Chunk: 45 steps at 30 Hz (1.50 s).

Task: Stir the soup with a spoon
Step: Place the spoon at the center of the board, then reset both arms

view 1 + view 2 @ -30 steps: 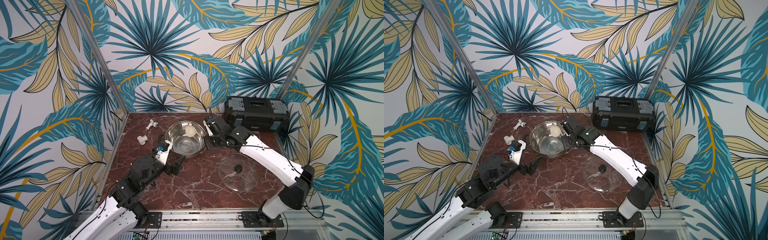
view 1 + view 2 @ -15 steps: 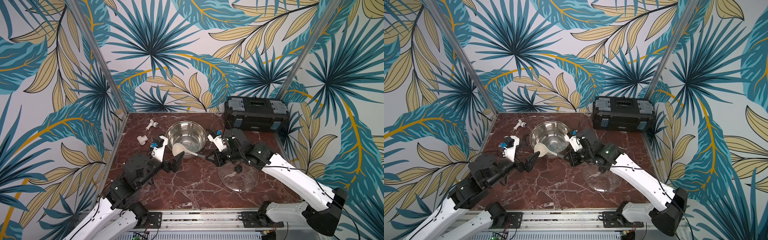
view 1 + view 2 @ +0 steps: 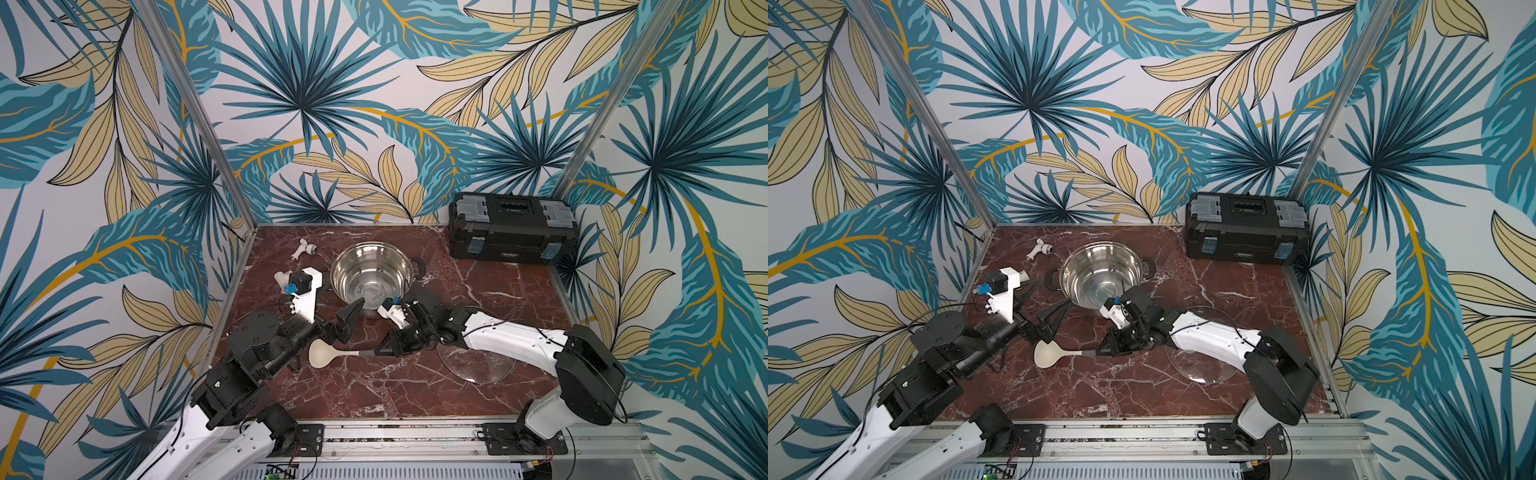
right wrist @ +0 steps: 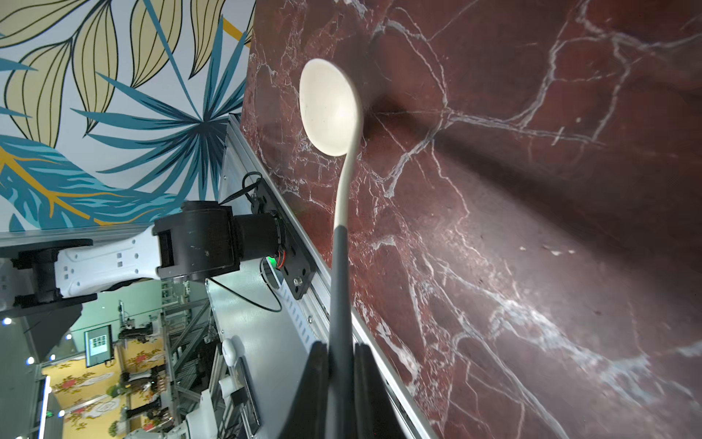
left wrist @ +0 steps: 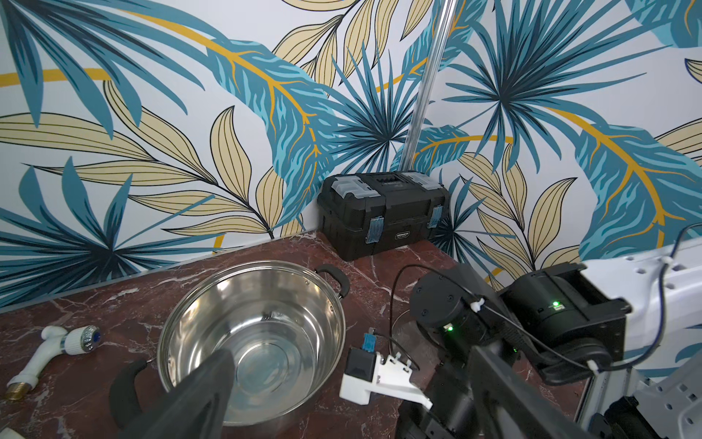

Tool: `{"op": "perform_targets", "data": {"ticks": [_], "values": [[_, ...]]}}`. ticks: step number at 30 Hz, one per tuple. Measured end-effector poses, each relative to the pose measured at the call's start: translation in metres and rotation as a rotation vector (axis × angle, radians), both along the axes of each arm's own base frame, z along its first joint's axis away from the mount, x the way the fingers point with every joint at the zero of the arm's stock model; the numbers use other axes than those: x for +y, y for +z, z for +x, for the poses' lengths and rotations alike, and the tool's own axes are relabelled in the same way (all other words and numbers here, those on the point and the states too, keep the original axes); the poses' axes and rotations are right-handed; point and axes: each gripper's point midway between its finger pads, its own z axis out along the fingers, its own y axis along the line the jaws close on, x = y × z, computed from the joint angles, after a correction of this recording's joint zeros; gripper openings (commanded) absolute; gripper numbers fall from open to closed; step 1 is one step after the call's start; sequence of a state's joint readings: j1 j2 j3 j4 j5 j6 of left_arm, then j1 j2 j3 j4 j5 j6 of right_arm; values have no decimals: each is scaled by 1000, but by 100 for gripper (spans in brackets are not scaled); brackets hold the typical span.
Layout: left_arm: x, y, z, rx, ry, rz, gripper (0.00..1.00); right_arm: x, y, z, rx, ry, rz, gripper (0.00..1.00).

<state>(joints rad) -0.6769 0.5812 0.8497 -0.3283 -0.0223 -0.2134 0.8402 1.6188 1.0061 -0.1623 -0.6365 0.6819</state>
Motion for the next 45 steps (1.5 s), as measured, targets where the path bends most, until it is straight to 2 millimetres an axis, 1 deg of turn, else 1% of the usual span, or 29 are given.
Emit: {"op": "perform_targets", "data": {"ticks": [1,2,3,4,5,6,7,8,10,12,14,15,18,19,22,24,27,28,29,31,32,33,36,37,38,40,41,43,45], "values": [[0,-2,0,4,1,-1,100,3,-1,2,0,-5,9,3],[1,-4,0,6,4,-1,100,5,-1,4,-6,-7,18,12],[1,-7,0,11,7,0,100,5,-1,5,-12,-10,22,31],[2,-9,0,14,10,1,100,5,-1,6,-19,-14,23,45],[2,-11,1,17,14,2,100,4,-2,7,-28,-18,17,57],[3,-12,1,19,19,3,100,0,-5,8,-41,-25,3,77],[4,-13,2,20,24,3,100,-5,-10,8,-52,-32,-18,94],[4,-14,2,20,27,3,100,-12,-15,7,-62,-42,-45,99],[7,-15,2,17,39,3,100,-33,-26,6,-84,-64,-120,99],[9,-15,2,12,49,6,100,-53,-30,6,-115,-90,-191,100],[10,-15,2,2,54,17,100,-73,-26,11,-164,-130,-250,99],[11,-16,3,-2,57,28,100,-84,-19,15,-202,-160,-277,100],[10,-19,3,-4,56,66,100,-123,12,36,-358,-301,-360,99],[10,-19,4,-10,53,79,100,-137,26,45,-425,-359,-390,99],[9,-20,6,-35,55,123,100,-167,71,67,-625,-487,-446,99],[15,-20,14,-52,105,153,100,-180,98,81,-729,-537,-502,100],[26,-19,34,-93,228,203,100,-186,134,109,-850,-590,-590,99],[31,-23,42,-104,283,227,100,-187,146,120,-883,-616,-607,100],[36,-28,49,-105,328,250,100,-190,152,127,-905,-640,-611,99],[49,-49,65,-90,429,313,100,-207,161,141,-962,-709,-628,99],[55,-58,70,-77,466,333,100,-217,162,146,-993,-742,-640,99],[64,-72,76,-54,513,360,100,-231,160,150,-1031,-776,-662,99],[98,-104,88,13,642,400,100,-277,143,160,-1062,-850,-770,100],[110,-110,90,29,687,401,100,-292,138,164,-1057,-878,-799,100],[123,-114,92,39,733,396,100,-312,131,169,-1048,-920,-829,99],[142,-122,94,58,798,395,100,-344,113,169,-1017,-972,-899,100],[147,-125,95,65,818,396,100,-351,107,168,-1006,-978,-919,99],[161,-135,104,81,860,384,100,-370,89,169,-1016,-1041,-892,100],[179,-153,115,124,914,390,100,-397,55,163,-972,-1080,-947,99]]}}
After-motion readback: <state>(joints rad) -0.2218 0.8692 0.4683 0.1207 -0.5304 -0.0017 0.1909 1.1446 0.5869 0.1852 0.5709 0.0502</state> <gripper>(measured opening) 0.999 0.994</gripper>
